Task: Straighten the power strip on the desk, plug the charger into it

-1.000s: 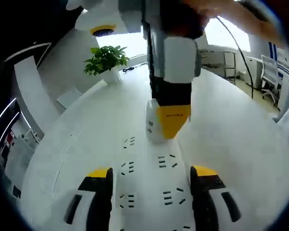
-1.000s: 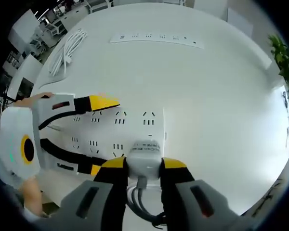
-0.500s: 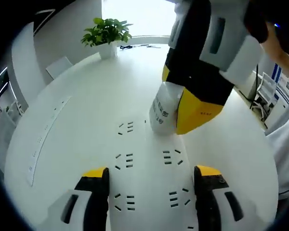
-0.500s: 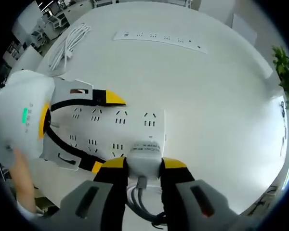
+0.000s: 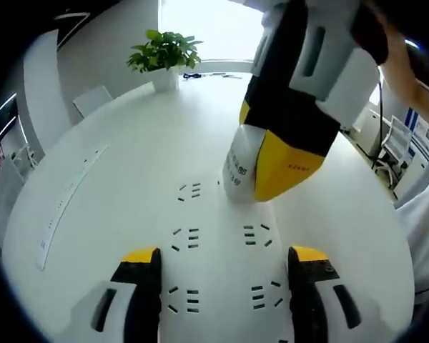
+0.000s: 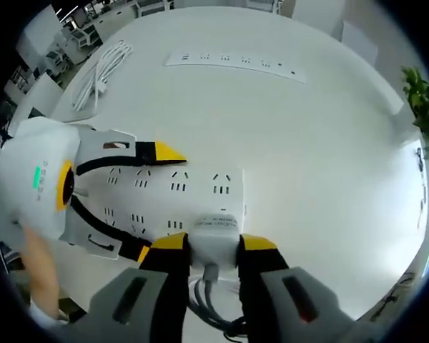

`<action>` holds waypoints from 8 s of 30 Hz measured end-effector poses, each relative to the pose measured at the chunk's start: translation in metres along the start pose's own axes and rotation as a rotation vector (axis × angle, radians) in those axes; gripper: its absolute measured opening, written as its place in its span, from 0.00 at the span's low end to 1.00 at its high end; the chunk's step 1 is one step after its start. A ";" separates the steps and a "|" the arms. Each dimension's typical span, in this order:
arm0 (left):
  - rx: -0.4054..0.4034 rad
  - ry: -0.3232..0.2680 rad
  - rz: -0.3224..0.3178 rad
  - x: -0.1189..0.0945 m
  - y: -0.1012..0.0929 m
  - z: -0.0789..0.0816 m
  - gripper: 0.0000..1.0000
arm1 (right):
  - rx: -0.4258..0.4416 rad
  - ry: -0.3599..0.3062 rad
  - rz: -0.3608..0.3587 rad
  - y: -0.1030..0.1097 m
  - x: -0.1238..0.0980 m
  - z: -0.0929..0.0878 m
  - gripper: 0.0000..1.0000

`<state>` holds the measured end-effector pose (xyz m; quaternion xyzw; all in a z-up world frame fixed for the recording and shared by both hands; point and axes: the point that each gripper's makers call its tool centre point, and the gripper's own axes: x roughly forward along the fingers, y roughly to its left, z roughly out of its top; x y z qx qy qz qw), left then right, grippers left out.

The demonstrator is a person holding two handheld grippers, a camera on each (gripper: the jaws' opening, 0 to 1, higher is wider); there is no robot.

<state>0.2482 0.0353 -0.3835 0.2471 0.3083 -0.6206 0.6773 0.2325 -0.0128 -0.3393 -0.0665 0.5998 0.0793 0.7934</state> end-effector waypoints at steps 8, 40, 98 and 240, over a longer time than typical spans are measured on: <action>-0.003 -0.048 -0.009 0.000 0.001 0.002 0.73 | 0.008 0.048 -0.019 0.000 0.007 -0.007 0.25; -0.010 -0.162 -0.076 -0.004 0.001 0.009 0.72 | 0.007 -0.273 0.133 -0.020 -0.063 0.023 0.23; 0.010 -0.196 -0.071 0.002 0.001 0.013 0.78 | 0.020 -0.254 0.208 0.003 -0.008 0.016 0.38; -0.177 -0.611 0.561 -0.176 -0.155 -0.074 0.85 | -0.372 -1.038 0.473 -0.032 -0.097 -0.141 0.38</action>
